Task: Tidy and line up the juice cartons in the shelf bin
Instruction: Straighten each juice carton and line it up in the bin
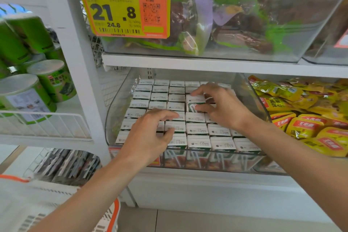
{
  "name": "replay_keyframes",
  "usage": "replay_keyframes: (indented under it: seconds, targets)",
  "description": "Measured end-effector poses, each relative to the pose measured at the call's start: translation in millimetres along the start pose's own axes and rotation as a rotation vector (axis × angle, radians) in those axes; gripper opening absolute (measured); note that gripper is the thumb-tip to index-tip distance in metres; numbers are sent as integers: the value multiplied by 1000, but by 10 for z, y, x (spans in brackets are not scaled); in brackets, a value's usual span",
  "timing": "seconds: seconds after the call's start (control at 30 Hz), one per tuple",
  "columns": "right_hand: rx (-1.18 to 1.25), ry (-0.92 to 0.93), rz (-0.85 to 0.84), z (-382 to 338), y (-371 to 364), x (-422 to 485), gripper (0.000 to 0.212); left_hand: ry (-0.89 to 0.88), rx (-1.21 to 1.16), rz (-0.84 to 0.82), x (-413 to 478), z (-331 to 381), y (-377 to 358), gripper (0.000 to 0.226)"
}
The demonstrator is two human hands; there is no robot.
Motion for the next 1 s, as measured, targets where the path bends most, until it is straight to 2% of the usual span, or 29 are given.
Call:
replay_keyframes:
  seconds: [0.1, 0.2, 0.4, 0.53, 0.73, 0.9, 1.0]
  targets:
    - [-122, 52, -73, -3, -109, -18, 26, 3, -17, 2, -2, -23, -2, 36]
    - [-136, 35, -108, 20, -107, -5, 23, 8, -35, 11, 0, -31, 9, 35]
    - [-132, 68, -69, -260, -187, 196, 26, 48, -55, 68, -8, -37, 72, 31]
    - [-140, 68, -161, -338, -316, 380, 20, 86, -37, 102, -16, -85, 139, 29]
    - [-329, 95, -335, -396, -353, 558, 29, 101, -62, 111, -28, -119, 175, 30]
    - [-407, 119, -345, -410, -391, 573, 30, 113, -79, 109, -28, -122, 187, 30]
    - [-367, 113, -344, -385, -404, 548, 31, 118, -94, 110, -29, -127, 190, 31]
Point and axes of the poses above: each hand's wrist, its own x-axis towards the middle knuckle, its own y-axis out of the back of the hand, z = x × y, the point moved 8 cm from there along x, towards the middle knuckle, and after that the axes turned 1 degree about -z, right-handed, at the moved point
